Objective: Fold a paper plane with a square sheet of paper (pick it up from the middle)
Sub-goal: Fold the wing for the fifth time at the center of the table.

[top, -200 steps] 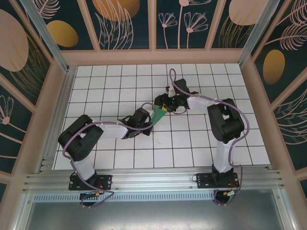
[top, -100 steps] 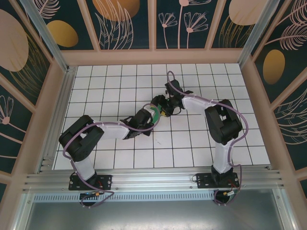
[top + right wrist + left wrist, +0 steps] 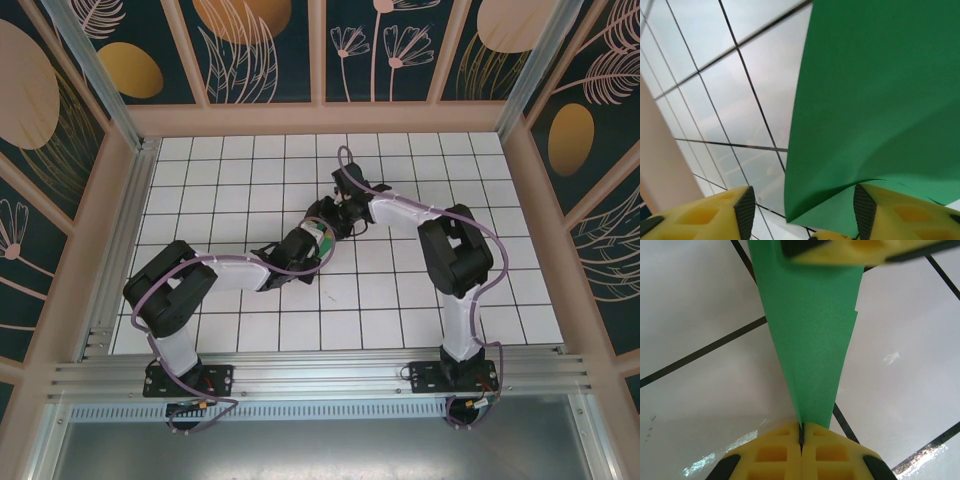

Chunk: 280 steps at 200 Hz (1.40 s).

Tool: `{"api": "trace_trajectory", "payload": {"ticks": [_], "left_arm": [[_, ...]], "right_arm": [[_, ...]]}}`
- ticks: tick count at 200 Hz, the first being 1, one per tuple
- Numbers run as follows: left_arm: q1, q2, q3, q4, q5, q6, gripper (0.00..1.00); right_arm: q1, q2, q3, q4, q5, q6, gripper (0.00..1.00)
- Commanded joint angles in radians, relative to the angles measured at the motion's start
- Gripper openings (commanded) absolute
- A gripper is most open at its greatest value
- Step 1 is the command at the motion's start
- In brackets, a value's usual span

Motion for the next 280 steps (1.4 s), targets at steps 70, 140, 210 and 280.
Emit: {"api": "trace_trajectory", "payload": {"ticks": [70,140,210,280], "left_arm": [[-0.005,0.037,-0.002,-0.096,-0.059,0.019,0.00],[-0.005,0.017,-0.011,-0.098,-0.047,0.010,0.10],[0.013,-0.182,-0.069,-0.046,0.112,-0.129,0.64],[0.130,-0.282,-0.211,0.249,0.298,-0.468,0.65]], "right_arm": [[-0.007,0.011,0.025,-0.093,0.013,-0.027,0.26],[-0.034,0.003,0.007,-0.079,0.025,-0.077,0.00],[-0.075,-0.054,-0.148,0.171,-0.142,-0.172,0.00],[-0.114,-0.109,-0.304,0.411,-0.302,-0.270,0.00]]}}
